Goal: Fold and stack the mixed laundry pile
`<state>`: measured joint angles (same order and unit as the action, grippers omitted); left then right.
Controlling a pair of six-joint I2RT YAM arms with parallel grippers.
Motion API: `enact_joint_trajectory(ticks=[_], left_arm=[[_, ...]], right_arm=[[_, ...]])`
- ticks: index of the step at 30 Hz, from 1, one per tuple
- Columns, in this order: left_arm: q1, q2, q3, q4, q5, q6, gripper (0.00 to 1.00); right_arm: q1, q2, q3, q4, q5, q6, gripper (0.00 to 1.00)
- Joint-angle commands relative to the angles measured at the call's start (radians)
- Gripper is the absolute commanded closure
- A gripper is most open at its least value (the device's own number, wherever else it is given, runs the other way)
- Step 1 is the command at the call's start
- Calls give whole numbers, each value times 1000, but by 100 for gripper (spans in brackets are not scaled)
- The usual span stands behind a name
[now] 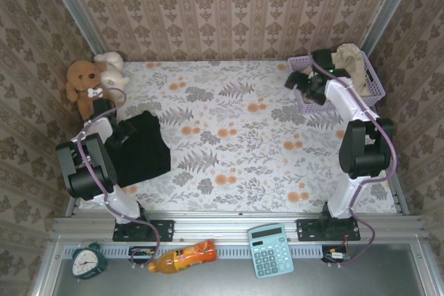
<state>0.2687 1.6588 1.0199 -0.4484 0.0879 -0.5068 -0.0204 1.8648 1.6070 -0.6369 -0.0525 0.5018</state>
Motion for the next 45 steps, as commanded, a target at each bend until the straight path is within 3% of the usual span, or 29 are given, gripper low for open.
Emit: enact_joint_trajectory(ticks=[1, 2, 7, 13, 14, 18, 23, 28, 33, 38, 41, 45], left_arm=[[-28, -17, 127, -114, 69, 65, 15], [-53, -30, 160, -143, 71, 59, 0], [-265, -136, 210, -188, -9, -23, 0], [-506, -234, 12, 32, -36, -355, 0], [-545, -236, -21, 76, -44, -399, 0], [-670, -181, -49, 141, -75, -468, 0], [-748, -111, -32, 178, -66, -495, 0], [-752, -88, -6, 228, -32, -482, 0], [-743, -86, 49, 216, 4, -415, 0], [-730, -123, 70, 182, 34, -361, 0], [-677, -170, 54, 162, 36, -335, 0], [-630, -234, 11, 130, 57, -306, 0]], right_arm=[[-58, 141, 143, -84, 94, -30, 0], [-76, 185, 199, -99, 87, -22, 0], [-95, 381, 438, -119, 85, -12, 0], [-81, 582, 633, -159, -66, 65, 18], [-82, 601, 645, -151, -97, 82, 28], [-100, 566, 668, -114, -112, 99, 99], [-106, 375, 707, -91, -143, 67, 100], [-66, 125, 724, -81, -171, 3, 100], [47, -74, 724, -140, -255, -31, 100], [252, -228, 744, -221, -246, -65, 100], [325, -298, 640, -206, -223, -19, 100], [334, -385, 208, -36, -90, 55, 100]])
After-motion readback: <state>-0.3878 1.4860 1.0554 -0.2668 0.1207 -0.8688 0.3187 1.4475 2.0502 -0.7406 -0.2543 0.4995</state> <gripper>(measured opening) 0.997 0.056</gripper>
